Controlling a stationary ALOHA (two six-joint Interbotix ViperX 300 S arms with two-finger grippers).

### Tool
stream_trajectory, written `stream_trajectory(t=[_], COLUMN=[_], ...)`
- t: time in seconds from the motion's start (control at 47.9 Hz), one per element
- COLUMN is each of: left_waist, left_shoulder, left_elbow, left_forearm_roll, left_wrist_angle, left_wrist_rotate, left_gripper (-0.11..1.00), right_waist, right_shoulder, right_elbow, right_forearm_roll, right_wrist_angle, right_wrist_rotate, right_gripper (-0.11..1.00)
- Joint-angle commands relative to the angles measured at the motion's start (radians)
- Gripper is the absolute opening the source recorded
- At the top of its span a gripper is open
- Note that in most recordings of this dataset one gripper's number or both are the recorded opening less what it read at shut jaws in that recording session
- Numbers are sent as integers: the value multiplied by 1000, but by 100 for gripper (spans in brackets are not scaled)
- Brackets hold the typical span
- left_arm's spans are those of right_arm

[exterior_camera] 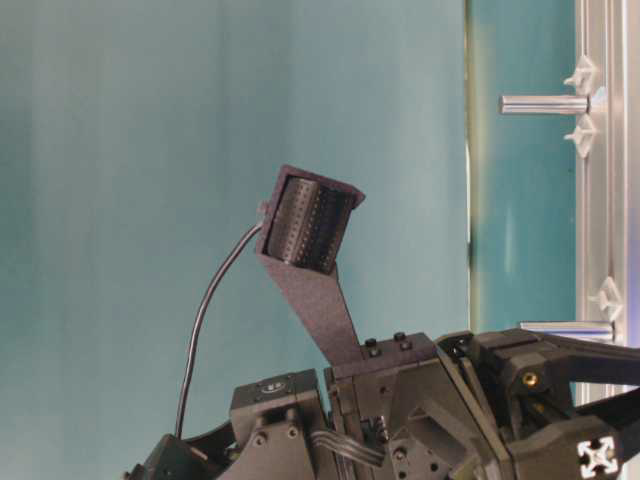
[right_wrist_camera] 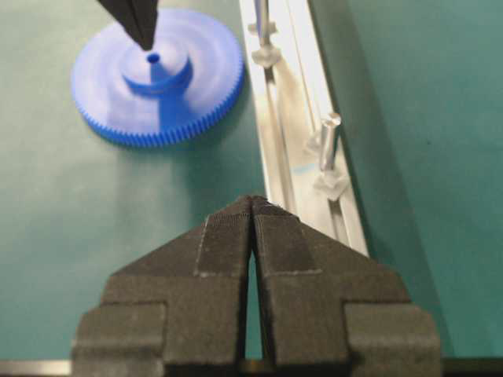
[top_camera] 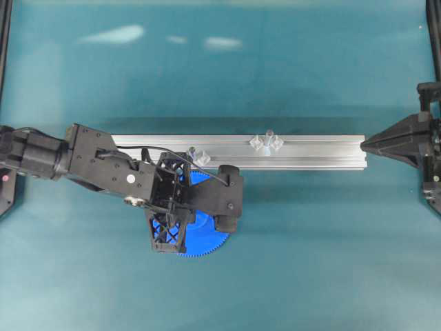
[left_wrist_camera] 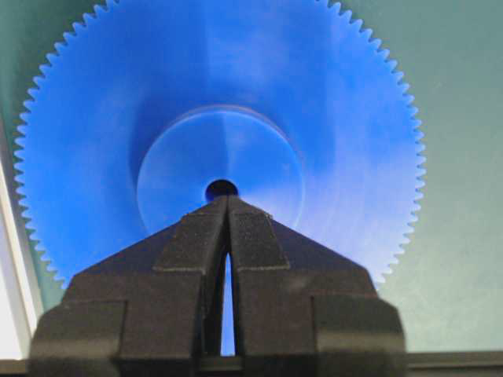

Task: Insert the large gear onto the shaft.
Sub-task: 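Close the left gripper on the blue gear's hub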

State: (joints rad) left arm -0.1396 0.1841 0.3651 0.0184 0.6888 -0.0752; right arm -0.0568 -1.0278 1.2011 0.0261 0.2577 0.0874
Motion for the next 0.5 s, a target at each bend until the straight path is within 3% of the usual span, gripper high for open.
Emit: stream_trajectory(t=[0.0, 0.125, 0.23, 0.48], left_waist=[-6, -6, -6, -3], left_shoulder=[-15, -18, -20, -14], left_elbow=[-15, -18, -20, -21], left_forearm_roll=[5, 5, 5, 3], left_wrist_angle=[-5, -11, -23, -17], left_wrist_rotate=[0, -3, -3, -20], left_gripper=[1, 4, 19, 84], right_waist=[-2, -2, -2, -2], right_shoulder=[6, 5, 5, 6], right_elbow=[-8, -6, -8, -8], right_forearm_roll=[0, 0, 0, 5], right_wrist_angle=[-5, -3, -5, -5], right_wrist_rotate=[11, 11, 11, 28], right_gripper=[5, 5, 5, 5])
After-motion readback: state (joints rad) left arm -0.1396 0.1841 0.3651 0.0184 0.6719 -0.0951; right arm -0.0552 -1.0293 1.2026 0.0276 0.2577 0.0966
